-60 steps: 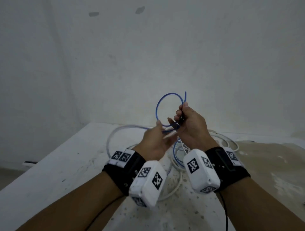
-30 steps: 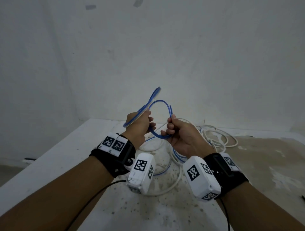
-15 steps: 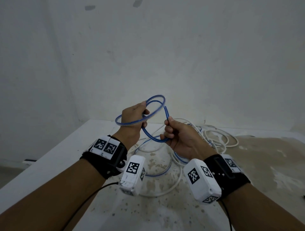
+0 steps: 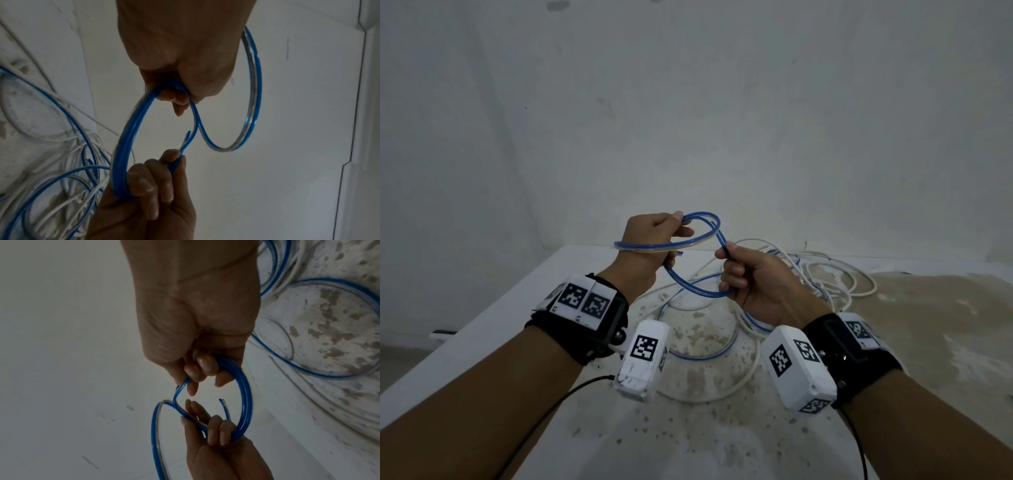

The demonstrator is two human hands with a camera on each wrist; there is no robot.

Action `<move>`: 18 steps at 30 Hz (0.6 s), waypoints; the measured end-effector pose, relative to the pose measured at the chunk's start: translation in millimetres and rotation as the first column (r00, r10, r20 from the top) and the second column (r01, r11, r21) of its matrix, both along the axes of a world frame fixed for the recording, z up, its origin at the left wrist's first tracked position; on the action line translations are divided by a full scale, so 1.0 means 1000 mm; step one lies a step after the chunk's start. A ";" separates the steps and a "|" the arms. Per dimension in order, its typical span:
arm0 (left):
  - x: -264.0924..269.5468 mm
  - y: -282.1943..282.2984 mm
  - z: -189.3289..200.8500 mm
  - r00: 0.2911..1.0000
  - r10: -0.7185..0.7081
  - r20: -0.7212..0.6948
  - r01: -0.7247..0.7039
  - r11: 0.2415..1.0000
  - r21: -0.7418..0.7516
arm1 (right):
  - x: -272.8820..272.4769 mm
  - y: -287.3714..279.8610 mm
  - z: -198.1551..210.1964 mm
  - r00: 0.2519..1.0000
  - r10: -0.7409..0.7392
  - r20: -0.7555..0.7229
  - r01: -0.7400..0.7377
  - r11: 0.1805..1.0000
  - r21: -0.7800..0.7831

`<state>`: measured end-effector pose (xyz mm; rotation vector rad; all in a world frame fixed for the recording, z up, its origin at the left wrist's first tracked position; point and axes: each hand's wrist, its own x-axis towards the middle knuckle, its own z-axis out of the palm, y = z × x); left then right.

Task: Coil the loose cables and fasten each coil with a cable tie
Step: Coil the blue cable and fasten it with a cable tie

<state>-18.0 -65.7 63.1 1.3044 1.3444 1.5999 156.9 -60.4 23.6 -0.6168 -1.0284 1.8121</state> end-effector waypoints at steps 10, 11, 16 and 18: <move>-0.007 0.000 0.005 0.931 -0.108 -0.349 0.185 0.963 0.194 | 0.007 0.002 0.000 0.996 0.010 0.086 -0.012 1.000 0.028; -0.007 0.000 0.005 0.899 -0.080 -0.430 0.194 0.954 0.228 | 0.007 0.002 0.000 0.994 -0.001 0.107 -0.004 0.999 0.049; -0.009 0.005 -0.002 0.861 0.046 -0.506 0.109 0.956 0.272 | 0.004 0.002 0.000 0.993 -0.013 0.117 0.004 0.997 0.073; -0.006 0.005 -0.005 0.869 0.096 -0.486 0.042 0.963 0.265 | 0.003 0.002 0.000 0.993 -0.002 0.117 -0.006 0.998 0.067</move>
